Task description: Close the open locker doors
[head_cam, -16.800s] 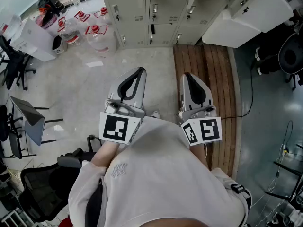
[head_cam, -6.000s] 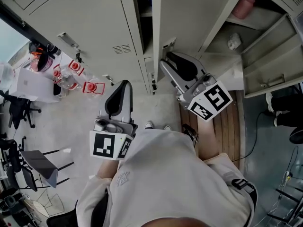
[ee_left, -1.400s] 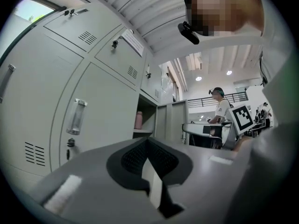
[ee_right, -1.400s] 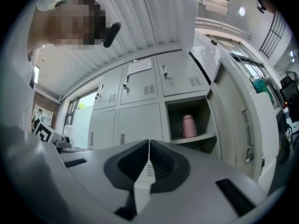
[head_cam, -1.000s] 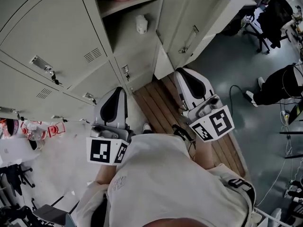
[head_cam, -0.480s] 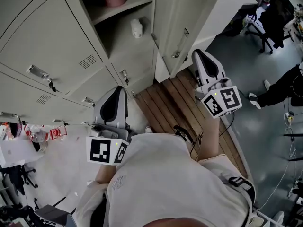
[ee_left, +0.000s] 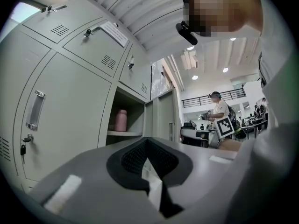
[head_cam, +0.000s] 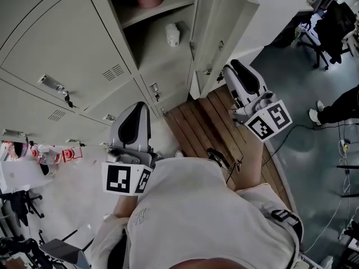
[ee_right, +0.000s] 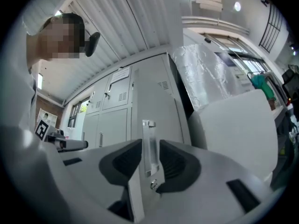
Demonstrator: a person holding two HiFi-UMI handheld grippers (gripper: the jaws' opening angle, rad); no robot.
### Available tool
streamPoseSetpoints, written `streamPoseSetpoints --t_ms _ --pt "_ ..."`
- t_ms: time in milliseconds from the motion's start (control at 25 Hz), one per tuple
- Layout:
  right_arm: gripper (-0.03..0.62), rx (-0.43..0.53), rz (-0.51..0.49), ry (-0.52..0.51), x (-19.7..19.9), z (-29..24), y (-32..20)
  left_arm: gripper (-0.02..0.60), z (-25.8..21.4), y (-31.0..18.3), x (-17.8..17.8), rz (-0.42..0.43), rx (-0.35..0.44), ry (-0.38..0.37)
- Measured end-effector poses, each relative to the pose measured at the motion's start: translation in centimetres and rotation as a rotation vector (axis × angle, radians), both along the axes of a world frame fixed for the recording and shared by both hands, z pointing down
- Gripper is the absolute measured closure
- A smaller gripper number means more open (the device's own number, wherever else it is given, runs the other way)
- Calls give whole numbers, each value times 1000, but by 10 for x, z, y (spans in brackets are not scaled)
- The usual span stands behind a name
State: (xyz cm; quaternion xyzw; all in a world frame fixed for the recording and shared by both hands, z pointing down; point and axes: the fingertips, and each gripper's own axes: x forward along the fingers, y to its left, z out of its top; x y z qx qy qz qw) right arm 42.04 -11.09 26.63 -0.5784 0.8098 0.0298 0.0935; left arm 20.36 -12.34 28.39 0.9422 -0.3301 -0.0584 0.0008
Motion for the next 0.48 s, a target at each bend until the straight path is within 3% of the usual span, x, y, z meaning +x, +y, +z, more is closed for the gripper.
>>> streamPoseSetpoints --t_ms 480 --pt "508 7 -183 -4 -67 -7 -47 580 -1 -23 -40 -78 0 3"
